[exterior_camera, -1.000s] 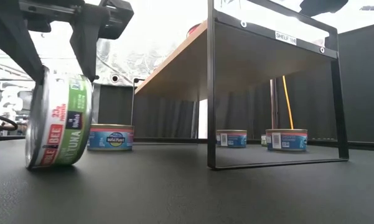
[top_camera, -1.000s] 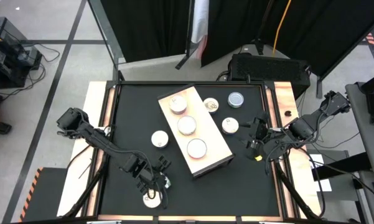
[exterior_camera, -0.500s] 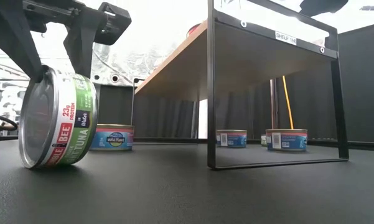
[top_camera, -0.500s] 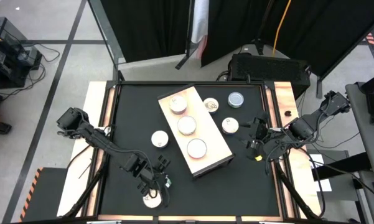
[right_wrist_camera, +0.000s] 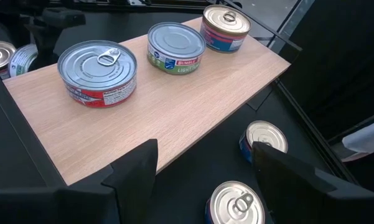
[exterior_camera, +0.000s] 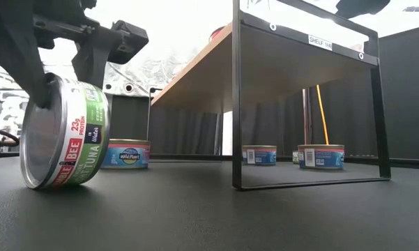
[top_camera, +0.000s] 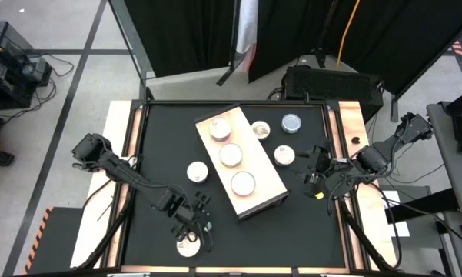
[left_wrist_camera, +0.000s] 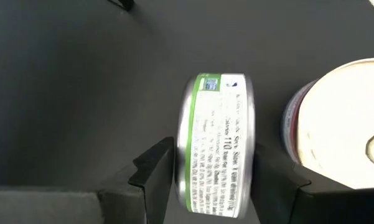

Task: Stack canned seafood by type on shelf
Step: Stack the green tuna can on top of the green tuna can on the shelf, then stack the blue pink tuna can on top of the blue pink tuna can on the shelf

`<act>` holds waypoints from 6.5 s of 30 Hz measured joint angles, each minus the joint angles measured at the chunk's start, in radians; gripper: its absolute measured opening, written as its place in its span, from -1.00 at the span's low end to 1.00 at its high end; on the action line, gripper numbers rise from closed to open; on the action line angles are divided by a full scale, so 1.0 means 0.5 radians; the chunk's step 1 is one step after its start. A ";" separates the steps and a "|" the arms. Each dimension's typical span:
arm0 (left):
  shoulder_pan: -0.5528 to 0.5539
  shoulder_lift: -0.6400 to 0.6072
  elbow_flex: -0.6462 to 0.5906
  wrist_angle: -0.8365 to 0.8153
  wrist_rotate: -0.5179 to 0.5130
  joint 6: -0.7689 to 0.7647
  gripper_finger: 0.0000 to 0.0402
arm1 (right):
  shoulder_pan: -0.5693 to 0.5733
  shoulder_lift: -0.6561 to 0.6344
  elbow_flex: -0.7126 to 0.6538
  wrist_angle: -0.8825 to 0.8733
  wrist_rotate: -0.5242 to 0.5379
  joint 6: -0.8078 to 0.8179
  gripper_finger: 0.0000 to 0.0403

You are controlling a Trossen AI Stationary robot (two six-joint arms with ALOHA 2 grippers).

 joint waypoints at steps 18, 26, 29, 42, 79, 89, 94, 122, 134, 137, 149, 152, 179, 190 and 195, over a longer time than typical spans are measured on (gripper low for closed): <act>0.046 0.000 0.000 0.008 0.117 -0.053 -0.28 | 0.000 -0.001 0.000 0.000 -0.042 -0.008 0.26; 0.046 -0.116 0.134 -0.023 0.077 -0.208 -0.28 | 0.000 -0.001 0.000 0.000 -0.042 -0.040 0.26; 0.050 -0.238 0.246 -0.089 0.034 -0.255 -0.28 | -0.001 -0.001 0.000 0.001 -0.041 -0.058 0.26; 0.456 -0.775 0.582 0.317 -0.866 -0.690 -0.26 | -0.002 -0.001 0.000 0.309 0.125 -0.287 0.26; 0.989 -0.362 0.543 0.133 -0.490 -2.094 -0.23 | 0.002 -0.187 0.000 -0.152 -0.104 -0.368 0.26; 0.989 -0.312 0.543 0.039 -0.481 -2.094 -0.23 | 0.002 -0.186 0.000 -0.154 -0.155 -0.367 0.26; 0.989 -0.322 0.543 0.039 -0.438 -2.101 -0.23 | 0.002 -0.187 0.000 -0.154 -0.155 -0.367 0.26; 1.002 -0.321 0.543 -0.200 -0.473 -2.179 0.04 | 0.002 -0.186 0.000 -0.153 -0.154 -0.367 0.26; 1.002 -0.320 0.543 -0.230 -0.416 -2.193 0.05 | 0.002 -0.186 0.000 -0.153 -0.154 -0.368 0.26; 1.002 -0.320 0.543 -0.228 -0.402 -2.187 0.08 | 0.002 -0.186 0.000 -0.153 -0.154 -0.368 0.26; 1.002 -0.328 0.543 -0.226 -0.370 -2.192 0.33 | 0.001 -0.185 0.000 -0.167 -0.154 -0.371 0.26; 1.014 -0.366 0.561 -0.260 -0.370 -2.190 0.33 | 0.001 -0.186 0.000 -0.169 -0.154 -0.369 0.26; 0.052 -0.474 0.217 -0.404 -1.983 -1.884 0.33 | -0.258 -0.216 0.001 -0.432 0.019 0.188 0.19; 0.138 -0.483 0.217 -0.447 -2.105 -1.649 0.33 | -0.839 -0.145 -0.295 -0.192 -0.284 0.050 -0.16; 0.185 -0.494 0.217 -0.549 -2.117 -1.640 0.33 | -1.121 -0.075 -0.494 -0.038 -0.477 -0.087 -0.27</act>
